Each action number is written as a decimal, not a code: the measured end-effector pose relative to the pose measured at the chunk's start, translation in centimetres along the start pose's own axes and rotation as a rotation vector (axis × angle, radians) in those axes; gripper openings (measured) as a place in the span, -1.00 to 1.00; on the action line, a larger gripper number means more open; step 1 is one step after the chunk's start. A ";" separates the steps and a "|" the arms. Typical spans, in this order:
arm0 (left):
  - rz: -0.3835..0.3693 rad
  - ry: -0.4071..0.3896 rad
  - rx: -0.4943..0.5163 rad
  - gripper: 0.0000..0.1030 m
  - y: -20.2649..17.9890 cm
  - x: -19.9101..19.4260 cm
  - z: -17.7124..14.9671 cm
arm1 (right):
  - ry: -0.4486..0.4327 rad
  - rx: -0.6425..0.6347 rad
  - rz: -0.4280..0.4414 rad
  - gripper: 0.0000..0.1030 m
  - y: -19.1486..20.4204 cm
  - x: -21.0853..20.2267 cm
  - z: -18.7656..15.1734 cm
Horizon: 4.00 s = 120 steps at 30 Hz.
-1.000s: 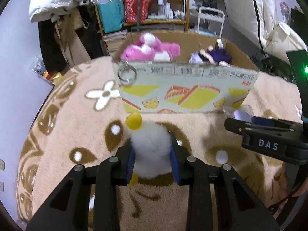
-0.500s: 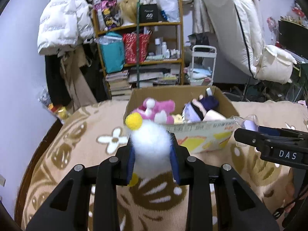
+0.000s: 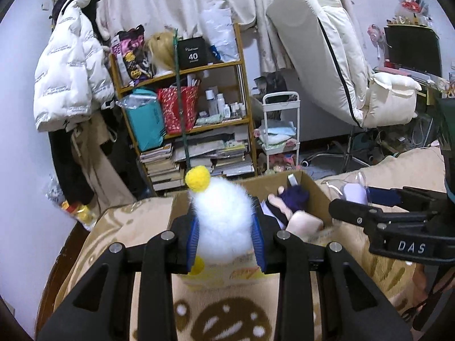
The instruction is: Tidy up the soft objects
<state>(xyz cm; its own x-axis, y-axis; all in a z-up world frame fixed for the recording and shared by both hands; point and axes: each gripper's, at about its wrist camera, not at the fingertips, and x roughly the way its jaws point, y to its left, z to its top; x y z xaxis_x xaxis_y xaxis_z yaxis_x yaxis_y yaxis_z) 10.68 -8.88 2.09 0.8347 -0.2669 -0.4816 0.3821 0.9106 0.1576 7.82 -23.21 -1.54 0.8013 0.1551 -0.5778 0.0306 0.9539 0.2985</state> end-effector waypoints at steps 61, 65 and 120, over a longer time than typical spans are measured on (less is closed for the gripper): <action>0.131 0.026 -0.107 0.96 4.2 -3.8 -2.0 | -0.177 -0.122 -0.055 1.00 2.5 -4.5 -0.3; 0.155 0.017 -0.111 0.97 4.1 -5.8 -2.6 | -0.213 -0.123 -0.057 1.00 2.6 -6.4 -0.5; 0.254 0.018 -0.148 0.97 4.3 -8.6 -7.2 | -0.178 -0.148 -0.100 1.00 2.2 -8.4 -2.7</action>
<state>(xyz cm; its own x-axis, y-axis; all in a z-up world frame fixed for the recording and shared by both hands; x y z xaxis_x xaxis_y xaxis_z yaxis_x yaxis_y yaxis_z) 2.27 -0.41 0.74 0.8885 -0.0199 -0.4584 0.0986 0.9840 0.1484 -0.47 -21.69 1.89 0.8916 0.0233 -0.4523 0.0374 0.9915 0.1249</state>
